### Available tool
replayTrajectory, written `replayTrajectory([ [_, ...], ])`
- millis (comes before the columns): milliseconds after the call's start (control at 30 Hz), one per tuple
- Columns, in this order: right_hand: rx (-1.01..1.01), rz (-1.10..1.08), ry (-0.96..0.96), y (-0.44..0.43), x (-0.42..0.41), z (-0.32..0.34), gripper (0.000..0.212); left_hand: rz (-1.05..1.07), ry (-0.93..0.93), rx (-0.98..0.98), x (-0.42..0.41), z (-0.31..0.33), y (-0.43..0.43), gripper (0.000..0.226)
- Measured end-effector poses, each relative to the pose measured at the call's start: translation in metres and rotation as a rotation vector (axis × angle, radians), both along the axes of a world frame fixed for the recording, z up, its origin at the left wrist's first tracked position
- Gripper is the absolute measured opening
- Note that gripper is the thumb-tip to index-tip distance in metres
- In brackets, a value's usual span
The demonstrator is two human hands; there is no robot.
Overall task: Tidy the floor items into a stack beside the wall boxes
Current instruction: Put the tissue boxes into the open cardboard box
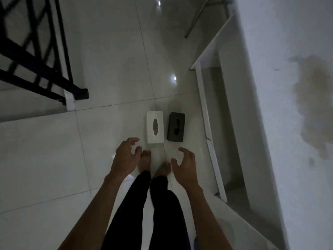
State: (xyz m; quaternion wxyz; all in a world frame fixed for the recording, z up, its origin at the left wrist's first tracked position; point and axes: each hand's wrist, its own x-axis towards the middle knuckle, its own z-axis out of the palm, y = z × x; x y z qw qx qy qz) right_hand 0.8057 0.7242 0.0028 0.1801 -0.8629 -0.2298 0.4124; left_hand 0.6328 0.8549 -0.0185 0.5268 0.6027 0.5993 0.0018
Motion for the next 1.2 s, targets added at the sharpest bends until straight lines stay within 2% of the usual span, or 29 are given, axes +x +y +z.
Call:
replayTrajectory([
  [133,-0.041,0.024,0.107,0.059,0.037,-0.181,0.049,0.051,0.034,-0.082,0.061,-0.167,0.039,0.045],
  [267,-0.107,0.107,0.211,0.101,0.051,-0.354,0.061,0.097,0.110,-0.121,0.096,-0.344,0.065,0.060],
  [333,-0.156,0.078,0.205,0.109,0.053,-0.421,0.069,0.114,0.153,-0.151,0.103,-0.415,0.065,0.067],
  [433,-0.216,0.029,0.132,0.104,0.053,-0.491,0.083,0.102,0.176,-0.242,0.106,-0.489,0.049,0.077],
  [500,-0.224,0.051,0.139,0.095,0.049,-0.518,0.087,0.087,0.189,-0.271,0.106,-0.519,0.036,0.075],
  [600,-0.154,0.033,0.150,0.086,0.047,-0.532,0.073,0.077,0.171,-0.228,0.112,-0.531,0.018,0.056],
  [700,-0.015,-0.006,0.109,0.089,0.046,-0.515,0.049,0.104,0.202,-0.065,0.112,-0.512,0.011,0.053],
  [767,0.071,0.008,0.086,0.093,0.045,-0.483,0.052,0.197,0.190,0.007,0.108,-0.482,0.008,0.053],
  [833,0.131,0.009,0.089,0.095,0.046,-0.432,0.059,0.364,0.097,0.011,0.103,-0.429,0.006,0.052],
  [1033,0.237,0.036,0.172,0.101,0.045,-0.189,0.061,0.745,-0.134,-0.025,0.089,-0.178,-0.004,0.045],
  [1200,0.374,0.215,0.115,0.092,0.021,0.022,0.052,0.921,-0.233,-0.043,0.056,0.028,-0.019,0.035],
])
